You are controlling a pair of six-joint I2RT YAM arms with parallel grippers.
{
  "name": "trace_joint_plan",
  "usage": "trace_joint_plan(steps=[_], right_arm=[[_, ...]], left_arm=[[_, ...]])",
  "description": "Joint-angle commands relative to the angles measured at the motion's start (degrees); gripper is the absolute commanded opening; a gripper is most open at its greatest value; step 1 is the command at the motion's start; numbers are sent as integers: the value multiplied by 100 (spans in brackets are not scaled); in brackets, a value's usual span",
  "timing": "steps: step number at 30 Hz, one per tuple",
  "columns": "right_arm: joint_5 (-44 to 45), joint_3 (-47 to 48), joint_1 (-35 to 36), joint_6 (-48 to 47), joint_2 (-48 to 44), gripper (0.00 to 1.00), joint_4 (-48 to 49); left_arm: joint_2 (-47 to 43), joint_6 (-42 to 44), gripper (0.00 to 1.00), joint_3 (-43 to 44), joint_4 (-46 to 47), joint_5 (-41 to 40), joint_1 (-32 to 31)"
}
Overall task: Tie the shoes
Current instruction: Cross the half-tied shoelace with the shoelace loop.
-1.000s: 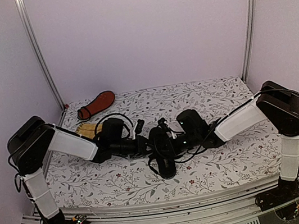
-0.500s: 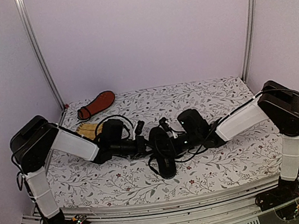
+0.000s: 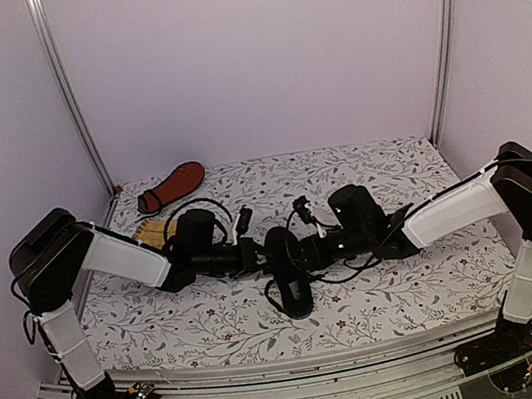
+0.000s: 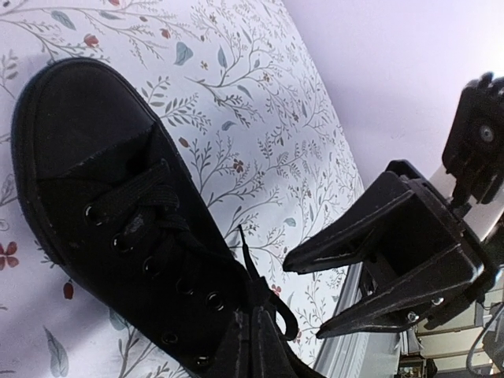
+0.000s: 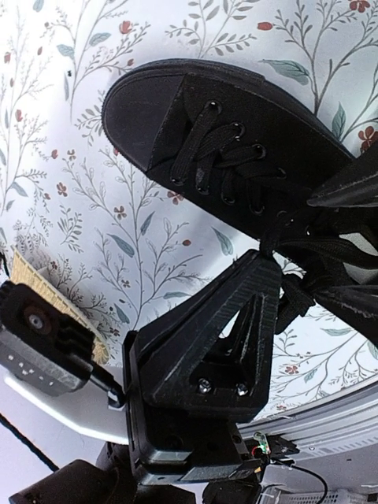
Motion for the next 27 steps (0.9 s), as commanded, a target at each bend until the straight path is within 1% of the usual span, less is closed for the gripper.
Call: trace_joint_plan(steps=[1, 4, 8, 15, 22, 27], right_arm=[[133, -138, -83, -68, -126, 33, -71], [23, -70, -94, -174, -50, 32, -79], [-1, 68, -89, -270, 123, 38, -75], [22, 409, -90, -469, 454, 39, -146], [125, 651, -60, -735, 710, 37, -254], [428, 757, 24, -1002, 859, 34, -334]], left_arm=[[-173, 138, 0, -44, -75, -136, -23], [-173, 165, 0, -36, -102, -147, -25], [-158, 183, 0, -16, -129, -125, -27], [-192, 183, 0, -18, -146, -120, -27], [-190, 175, 0, 7, -151, -104, -27], [-206, 125, 0, 10, -100, -85, -27]])
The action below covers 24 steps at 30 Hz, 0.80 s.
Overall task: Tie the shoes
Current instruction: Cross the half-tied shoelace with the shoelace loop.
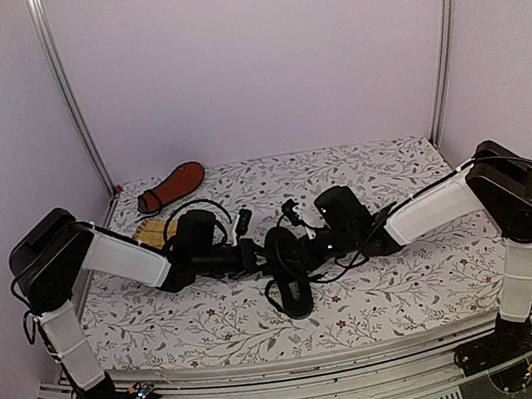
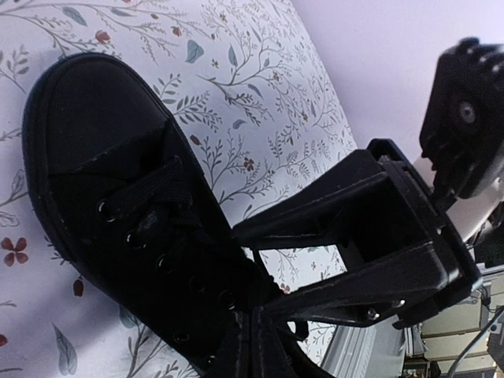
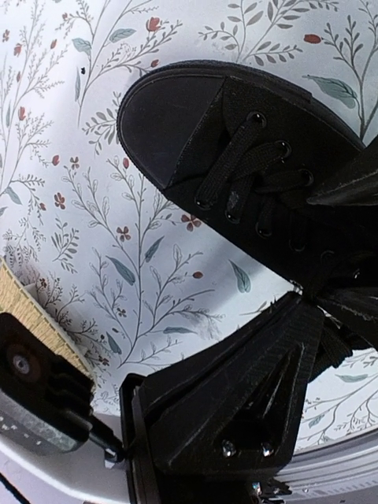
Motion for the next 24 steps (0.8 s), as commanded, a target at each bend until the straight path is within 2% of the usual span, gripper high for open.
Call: trace_joint_plan(steps=[1, 6, 13, 14, 17, 21, 24], right_arm=[[357, 199, 81, -360, 219, 33, -131], [678, 318, 156, -678, 348, 31, -119], [1167, 270, 237, -813, 382, 20, 159], [1192, 227, 252, -799, 382, 15, 278], [1243, 93, 265, -740, 361, 4, 481], [1292, -163, 273, -662, 238, 2, 773], [1298, -381, 281, -612, 110, 2, 942]], left_arm=[[-205, 33, 0, 9, 34, 29, -22], [-207, -35, 0, -17, 109, 57, -36], [-271, -45, 0, -63, 163, 179, -32], [-318, -45, 2, -84, 142, 169, -33], [-519, 58, 19, -107, -107, 9, 7], [-722, 359, 40, 29, -810, -453, 72], [-720, 489, 44, 144, -1136, -601, 152]])
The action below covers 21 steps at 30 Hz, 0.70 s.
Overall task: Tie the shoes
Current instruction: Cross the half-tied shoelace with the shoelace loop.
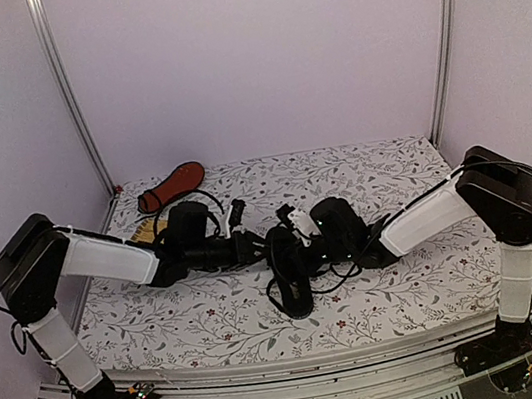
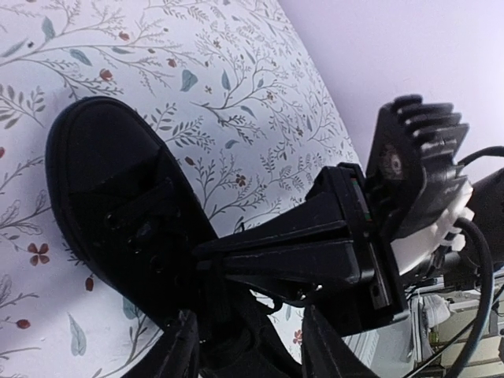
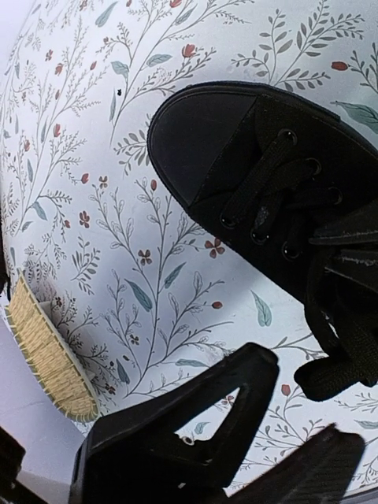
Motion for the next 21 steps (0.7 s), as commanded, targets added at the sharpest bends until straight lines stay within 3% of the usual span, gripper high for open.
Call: trace_joint_plan(steps=[1, 8, 21], right_arm=[[179, -347, 13, 83, -173, 2, 366], [74, -609, 15, 154, -317, 2, 652], [-98, -709, 28, 95, -382, 2, 833]], left_arm=[[-65, 293, 44, 189, -688, -349, 147], [515, 134, 41, 629, -1024, -175, 256], [1067, 108, 37, 978, -792, 500, 253]])
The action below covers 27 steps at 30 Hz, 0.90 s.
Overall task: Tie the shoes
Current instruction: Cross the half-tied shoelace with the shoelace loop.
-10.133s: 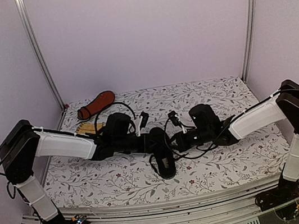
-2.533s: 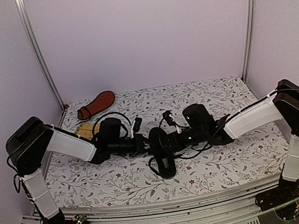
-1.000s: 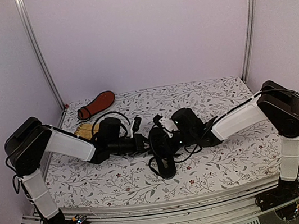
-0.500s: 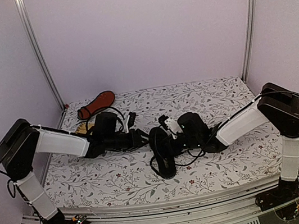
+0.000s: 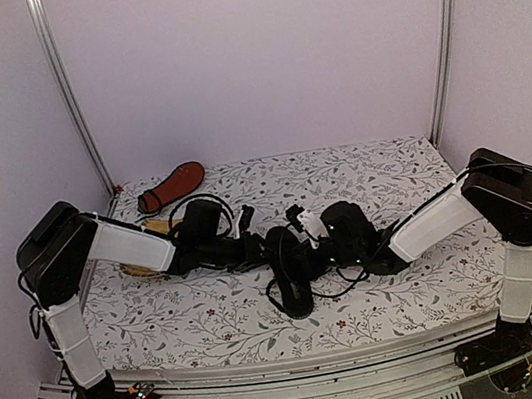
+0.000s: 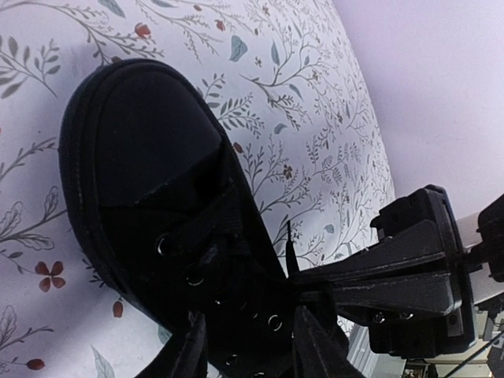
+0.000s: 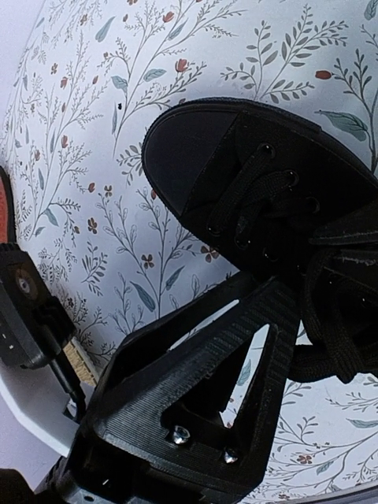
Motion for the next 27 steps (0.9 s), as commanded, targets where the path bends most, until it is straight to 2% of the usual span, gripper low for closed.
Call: trace_joint_plan(steps=[1, 6, 12, 18, 22, 27], right_arm=[[-107, -92, 27, 1, -165, 2, 88], [-191, -93, 25, 52, -169, 2, 106], [-312, -144, 24, 113, -248, 2, 191], [-378, -176, 21, 157, -288, 2, 243], [-377, -187, 22, 163, -297, 2, 243], [-365, -190, 20, 161, -323, 2, 234]], left_arm=[[150, 20, 37, 145, 27, 244, 52], [-72, -86, 36, -130, 580, 275, 55], [-489, 109, 54, -595, 1317, 436, 99], [-266, 193, 59, -558, 1468, 1021, 77], [-168, 300, 60, -458, 1263, 1064, 50], [-33, 339, 52, -381, 1047, 1078, 29]])
